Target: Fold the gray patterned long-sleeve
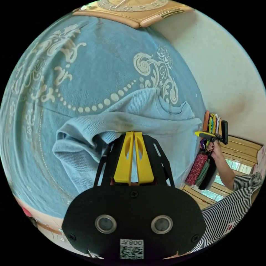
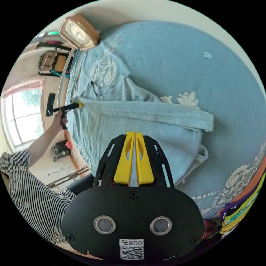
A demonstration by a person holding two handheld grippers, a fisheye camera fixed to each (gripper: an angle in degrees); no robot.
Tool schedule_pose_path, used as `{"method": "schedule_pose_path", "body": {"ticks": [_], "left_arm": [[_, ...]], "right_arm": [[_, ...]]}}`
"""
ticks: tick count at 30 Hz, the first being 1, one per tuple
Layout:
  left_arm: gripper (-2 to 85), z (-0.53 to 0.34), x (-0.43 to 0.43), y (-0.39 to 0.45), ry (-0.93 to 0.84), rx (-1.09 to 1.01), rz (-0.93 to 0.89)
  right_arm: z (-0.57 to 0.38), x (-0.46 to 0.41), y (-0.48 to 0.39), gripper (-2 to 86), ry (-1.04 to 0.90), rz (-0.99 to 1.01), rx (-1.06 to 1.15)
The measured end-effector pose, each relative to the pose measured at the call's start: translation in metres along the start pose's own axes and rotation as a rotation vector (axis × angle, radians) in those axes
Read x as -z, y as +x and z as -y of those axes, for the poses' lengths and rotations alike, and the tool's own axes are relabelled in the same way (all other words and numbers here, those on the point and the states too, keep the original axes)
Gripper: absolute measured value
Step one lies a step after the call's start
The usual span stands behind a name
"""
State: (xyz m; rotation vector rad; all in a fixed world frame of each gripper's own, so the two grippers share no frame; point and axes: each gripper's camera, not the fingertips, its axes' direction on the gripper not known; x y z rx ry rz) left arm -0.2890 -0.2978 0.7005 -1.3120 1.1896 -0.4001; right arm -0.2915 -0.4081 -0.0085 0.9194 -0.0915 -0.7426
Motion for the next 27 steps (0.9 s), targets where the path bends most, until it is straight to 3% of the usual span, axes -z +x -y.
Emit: {"method": "schedule_pose_path", "body": {"ticks": [5, 9, 13, 15, 20, 27], "left_arm": [[0.2, 0.042, 0.004, 0.016, 0.130, -0.039, 0.020], [0.2, 0.056, -0.003, 0.025, 0.194, -0.047, -0.070], [0.2, 0.049, -0.025, 0.048, 0.162, -0.140, -0.165], [0.2, 0.044, -0.053, 0.065, 0.062, -0.207, -0.174], [0.1, 0.057, -0.102, 0.083, -0.086, -0.258, -0.084], [0.1, 0.103, -0.089, 0.097, 0.078, -0.283, -0.030]], "right_arm": [[0.042, -0.037, -0.055, 0.0, -0.038, -0.184, 0.161], [0.070, -0.040, -0.070, 0.0, -0.014, -0.281, 0.194], [0.096, -0.042, -0.080, 0.0, -0.024, -0.272, 0.208], [0.100, -0.034, -0.089, 0.0, 0.050, -0.309, 0.206], [0.117, -0.010, -0.101, 0.1, 0.166, -0.242, 0.144], [0.110, -0.047, -0.154, 0.1, 0.054, -0.202, 0.287]]}}
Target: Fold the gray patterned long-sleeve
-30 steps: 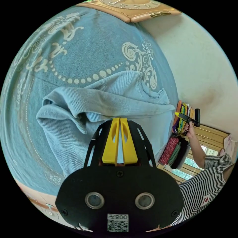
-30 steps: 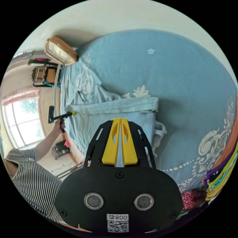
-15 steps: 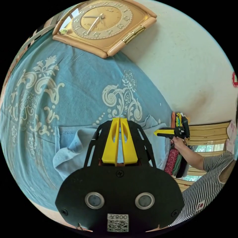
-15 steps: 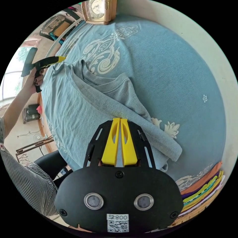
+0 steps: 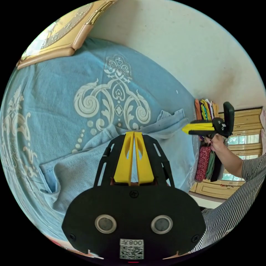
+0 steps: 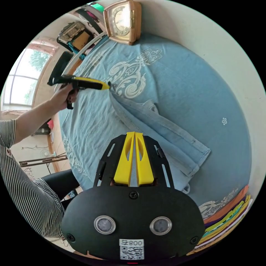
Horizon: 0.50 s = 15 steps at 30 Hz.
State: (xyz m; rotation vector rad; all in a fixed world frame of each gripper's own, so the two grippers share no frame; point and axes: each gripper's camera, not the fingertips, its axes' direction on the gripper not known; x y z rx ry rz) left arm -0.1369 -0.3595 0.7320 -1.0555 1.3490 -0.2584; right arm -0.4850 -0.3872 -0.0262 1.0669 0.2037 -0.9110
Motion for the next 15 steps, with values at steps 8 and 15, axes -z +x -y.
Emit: {"method": "schedule_pose_path", "body": {"ticks": [8, 15], "left_arm": [[0.2, -0.022, 0.004, -0.004, 0.018, 0.025, -0.044], [0.2, -0.039, -0.017, -0.008, -0.058, 0.053, -0.134]], "right_arm": [[0.027, -0.023, -0.018, 0.0, -0.086, -0.149, 0.025], [0.042, 0.022, 0.001, 0.0, 0.039, -0.206, -0.059]]}}
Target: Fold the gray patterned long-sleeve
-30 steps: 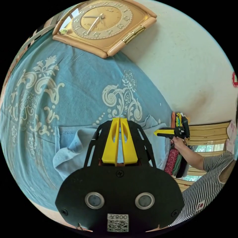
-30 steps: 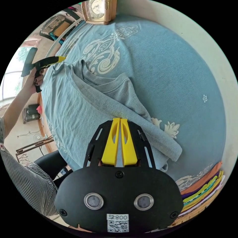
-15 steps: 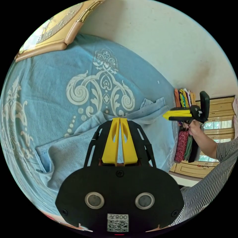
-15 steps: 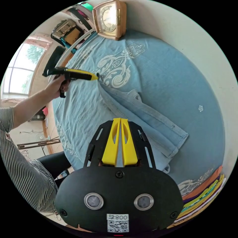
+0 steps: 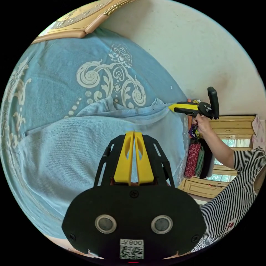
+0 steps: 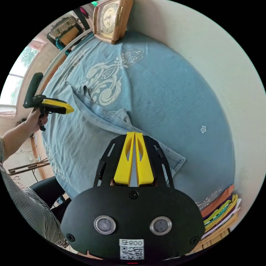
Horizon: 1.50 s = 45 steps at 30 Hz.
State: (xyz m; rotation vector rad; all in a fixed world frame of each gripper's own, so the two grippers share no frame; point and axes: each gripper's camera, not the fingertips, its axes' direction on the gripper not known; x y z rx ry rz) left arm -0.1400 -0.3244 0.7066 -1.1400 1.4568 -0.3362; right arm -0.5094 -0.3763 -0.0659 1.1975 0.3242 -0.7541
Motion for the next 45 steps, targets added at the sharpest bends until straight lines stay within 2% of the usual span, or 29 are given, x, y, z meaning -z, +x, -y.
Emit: {"method": "schedule_pose_path", "body": {"ticks": [7, 9, 16, 20, 23, 27, 29, 34, 38, 42, 45], "left_arm": [[0.2, 0.039, -0.006, 0.010, 0.028, -0.038, 0.111], [0.2, 0.046, 0.003, 0.005, 0.079, -0.017, 0.084], [0.2, 0.018, 0.029, 0.001, 0.139, 0.012, 0.111], [0.2, -0.038, 0.068, -0.021, 0.235, 0.199, 0.249], [0.2, -0.073, 0.099, -0.045, 0.304, 0.357, 0.337], [0.2, -0.085, 0.113, -0.080, 0.252, 0.516, 0.439], [0.2, -0.081, 0.113, -0.087, 0.222, 0.513, 0.401], [0.2, -0.072, 0.122, -0.056, 0.261, 0.399, 0.448], [0.1, -0.066, 0.105, -0.053, 0.157, 0.401, 0.462], [0.1, -0.080, 0.119, -0.035, 0.240, 0.448, 0.465], [0.2, -0.094, 0.125, -0.014, 0.272, 0.432, 0.487]], "right_arm": [[-0.031, 0.014, -0.018, 0.1, -0.021, -0.059, 0.016], [-0.042, 0.014, -0.020, 0.1, -0.039, -0.056, 0.012], [-0.070, 0.006, 0.019, 0.1, -0.068, -0.078, -0.169], [-0.084, 0.006, 0.029, 0.1, -0.063, -0.048, -0.203], [-0.095, 0.010, 0.024, 0.1, -0.051, -0.100, -0.194], [-0.106, 0.014, 0.022, 0.1, -0.069, -0.143, -0.198], [-0.115, 0.018, 0.027, 0.1, -0.080, -0.127, -0.217], [-0.144, 0.026, 0.045, 0.1, -0.057, -0.054, -0.263], [-0.172, 0.033, 0.052, 0.1, -0.026, -0.058, -0.292], [-0.197, 0.045, 0.065, 0.0, -0.033, -0.023, -0.321], [-0.233, 0.070, 0.082, 0.0, 0.067, 0.004, -0.396]]}}
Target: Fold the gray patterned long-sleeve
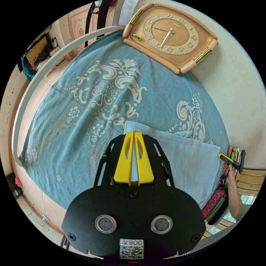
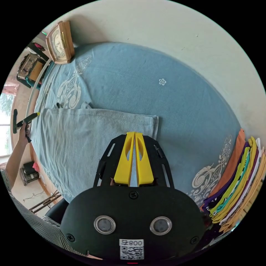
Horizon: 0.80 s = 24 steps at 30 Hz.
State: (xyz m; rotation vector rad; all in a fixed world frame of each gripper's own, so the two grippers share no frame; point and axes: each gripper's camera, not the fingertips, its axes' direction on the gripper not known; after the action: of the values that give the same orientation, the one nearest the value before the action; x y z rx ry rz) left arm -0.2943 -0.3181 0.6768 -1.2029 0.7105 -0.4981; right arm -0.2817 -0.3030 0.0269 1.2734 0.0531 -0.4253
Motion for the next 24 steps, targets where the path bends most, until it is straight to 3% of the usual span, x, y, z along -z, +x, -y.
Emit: {"method": "schedule_pose_path", "body": {"ticks": [3, 7, 9, 16, 19, 24], "left_arm": [[0.1, -0.017, 0.010, 0.010, 0.036, 0.001, -0.029], [0.1, -0.029, -0.005, 0.030, -0.033, -0.007, -0.075], [0.1, -0.034, -0.023, 0.046, -0.121, -0.017, -0.072], [0.1, -0.084, 0.003, 0.083, -0.051, 0.013, -0.203], [0.2, -0.129, 0.011, 0.107, -0.082, 0.001, -0.283], [0.6, -0.222, 0.005, 0.173, -0.249, -0.062, -0.458]], "right_arm": [[-0.027, 0.008, 0.019, 0.0, -0.002, 0.031, -0.004], [-0.048, -0.013, 0.041, 0.0, -0.099, -0.082, 0.026], [-0.056, -0.009, 0.060, 0.0, -0.102, -0.021, -0.025], [-0.137, 0.028, 0.117, 0.0, -0.016, 0.037, -0.086], [-0.197, 0.040, 0.145, 0.0, -0.013, 0.154, -0.147], [-0.302, 0.041, 0.195, 1.0, -0.083, 0.308, -0.290]]}}
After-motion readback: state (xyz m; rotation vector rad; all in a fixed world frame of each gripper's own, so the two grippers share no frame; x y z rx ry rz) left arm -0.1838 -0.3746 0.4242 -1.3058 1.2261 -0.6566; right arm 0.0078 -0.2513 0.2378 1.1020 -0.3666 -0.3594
